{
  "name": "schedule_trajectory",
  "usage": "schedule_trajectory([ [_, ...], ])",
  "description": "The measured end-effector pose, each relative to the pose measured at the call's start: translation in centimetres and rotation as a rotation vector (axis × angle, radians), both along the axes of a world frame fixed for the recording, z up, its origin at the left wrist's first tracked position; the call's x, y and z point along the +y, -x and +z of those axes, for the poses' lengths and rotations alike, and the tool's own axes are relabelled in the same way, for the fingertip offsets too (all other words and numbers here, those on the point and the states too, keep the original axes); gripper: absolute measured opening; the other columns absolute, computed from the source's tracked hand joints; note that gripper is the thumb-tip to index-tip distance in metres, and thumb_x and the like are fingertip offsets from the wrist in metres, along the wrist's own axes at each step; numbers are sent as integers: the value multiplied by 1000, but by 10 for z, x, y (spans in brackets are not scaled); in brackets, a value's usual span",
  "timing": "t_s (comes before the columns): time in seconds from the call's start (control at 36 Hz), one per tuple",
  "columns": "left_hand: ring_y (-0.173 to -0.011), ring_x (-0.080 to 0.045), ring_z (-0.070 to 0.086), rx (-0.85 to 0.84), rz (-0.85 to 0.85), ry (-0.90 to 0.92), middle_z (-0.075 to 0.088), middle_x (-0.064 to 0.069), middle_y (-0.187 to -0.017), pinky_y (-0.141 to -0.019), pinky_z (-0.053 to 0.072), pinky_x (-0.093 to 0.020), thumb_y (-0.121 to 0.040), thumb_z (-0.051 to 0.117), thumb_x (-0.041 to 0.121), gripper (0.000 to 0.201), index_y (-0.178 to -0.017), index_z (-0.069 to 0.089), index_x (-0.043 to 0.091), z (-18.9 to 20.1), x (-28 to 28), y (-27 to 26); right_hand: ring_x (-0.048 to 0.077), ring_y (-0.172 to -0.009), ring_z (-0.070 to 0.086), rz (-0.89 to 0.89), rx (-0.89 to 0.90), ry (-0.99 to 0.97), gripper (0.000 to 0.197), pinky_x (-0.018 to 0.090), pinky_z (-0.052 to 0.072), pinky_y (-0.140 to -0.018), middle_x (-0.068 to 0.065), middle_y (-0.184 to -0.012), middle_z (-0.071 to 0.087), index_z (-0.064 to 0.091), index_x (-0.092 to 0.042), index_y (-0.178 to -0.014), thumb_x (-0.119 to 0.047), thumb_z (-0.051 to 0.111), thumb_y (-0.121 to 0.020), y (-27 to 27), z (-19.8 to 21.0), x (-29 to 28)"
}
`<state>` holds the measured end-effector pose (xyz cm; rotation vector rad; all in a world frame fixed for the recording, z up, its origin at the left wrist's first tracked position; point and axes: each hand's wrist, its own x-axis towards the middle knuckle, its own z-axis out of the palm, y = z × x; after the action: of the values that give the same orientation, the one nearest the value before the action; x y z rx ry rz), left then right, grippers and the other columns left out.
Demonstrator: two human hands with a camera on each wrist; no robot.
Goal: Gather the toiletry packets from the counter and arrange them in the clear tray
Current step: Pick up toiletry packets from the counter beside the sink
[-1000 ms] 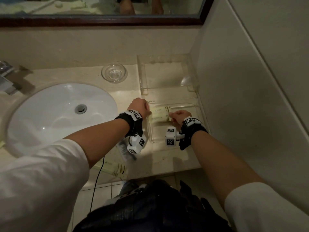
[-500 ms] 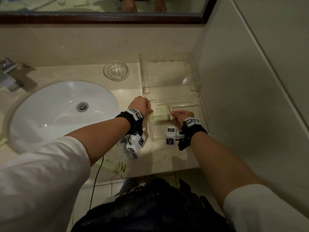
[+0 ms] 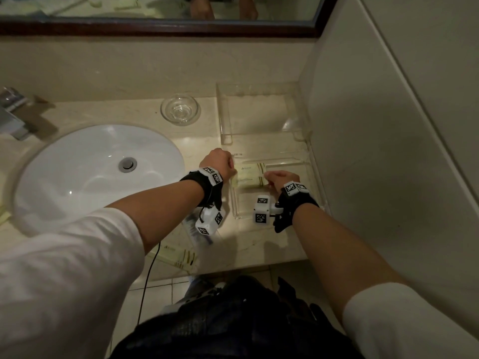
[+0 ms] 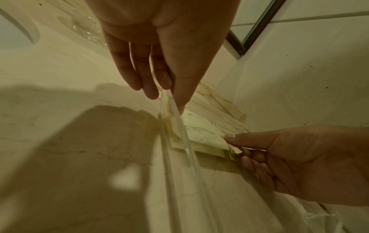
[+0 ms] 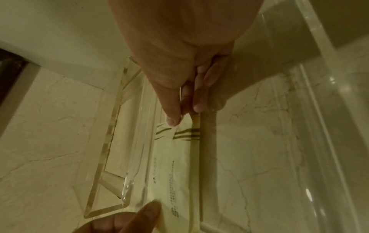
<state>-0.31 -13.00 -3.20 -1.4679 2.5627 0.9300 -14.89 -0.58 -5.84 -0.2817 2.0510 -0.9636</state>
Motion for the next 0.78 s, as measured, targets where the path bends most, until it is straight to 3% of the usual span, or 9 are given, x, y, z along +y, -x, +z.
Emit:
schedule_trajectory([
  [0.11, -89, -28, 62, 9, -11, -5, 62, -10, -96, -70, 46, -28, -79, 70, 20, 11, -82, 67, 10, 0, 0, -1, 16, -64, 60, 15, 3, 15, 15, 26, 53, -66, 0, -73, 69, 73, -18, -95, -26, 72, -82, 0, 2, 1],
  [0.19, -88, -26, 62, 52, -8, -13, 61, -7, -89, -68, 44, -26, -78, 70, 21, 10, -80, 65, 13, -1, 0, -3, 17, -65, 61, -2, -23, 19, 12, 31, 55, -69, 1, -74, 69, 72, -18, -93, -24, 73, -82, -2, 4, 2],
  [0.28, -89, -23, 61, 115, 2, -20, 65, -7, -94, -70, 42, -25, -79, 71, 24, 20, -92, 65, 11, -1, 0, -6, 21, -68, 65, -35, -31, 9, 8, 38, 58, -74, 3, -74, 71, 71, -22, -80, -26, 77, -76, -3, 1, 1],
  [0.36, -90, -23, 61, 145, -8, -46, 67, -8, -96, -72, 42, -25, -81, 71, 26, 24, -97, 64, 10, 2, -1, -10, 25, -78, 68, -32, -13, 3, 14, 43, 59, -80, 2, -80, 73, 71, -23, -79, -32, 78, -71, -3, -4, 1],
  [0.53, -91, -19, 61, 166, 33, -81, 67, -6, -99, -75, 41, -24, -82, 70, 29, 25, -99, 63, 12, 9, -10, -26, 22, -84, 62, -29, 31, 17, 33, 38, 55, -84, 4, -95, 67, 65, -16, -98, -38, 77, -76, -2, 3, -2],
  [0.64, -95, -19, 60, 157, 66, -110, 65, -5, -101, -77, 41, -24, -84, 68, 29, 27, -102, 63, 10, 12, -19, -43, 23, -86, 60, -25, 140, 28, 22, 32, 50, -84, 5, -94, 66, 64, -15, -84, -34, 73, -80, -4, 12, -6],
  [0.67, -93, -18, 58, 146, 74, -126, 63, -3, -99, -77, 40, -24, -84, 68, 29, 27, -103, 62, 11, 13, -21, -47, 24, -90, 61, -31, 167, 38, 23, 32, 49, -85, 6, -97, 66, 64, -13, -87, -33, 73, -81, -6, 14, -8],
  [0.72, -89, -14, 55, 117, 88, -150, 60, 2, -94, -76, 38, -24, -84, 67, 32, 23, -99, 61, 15, 13, -24, -57, 22, -94, 59, -40, 208, 65, 33, 30, 48, -84, 5, -101, 65, 63, -10, -100, -33, 72, -80, -9, 20, -13],
  [0.78, -87, -14, 55, 88, 87, -172, 59, 5, -87, -76, 39, -24, -84, 67, 34, 19, -91, 58, 18, 13, -27, -66, 19, -91, 57, -5, 266, 97, 33, 27, 46, -80, 3, -100, 62, 60, -11, -102, -32, 72, -80, -14, 26, -18],
])
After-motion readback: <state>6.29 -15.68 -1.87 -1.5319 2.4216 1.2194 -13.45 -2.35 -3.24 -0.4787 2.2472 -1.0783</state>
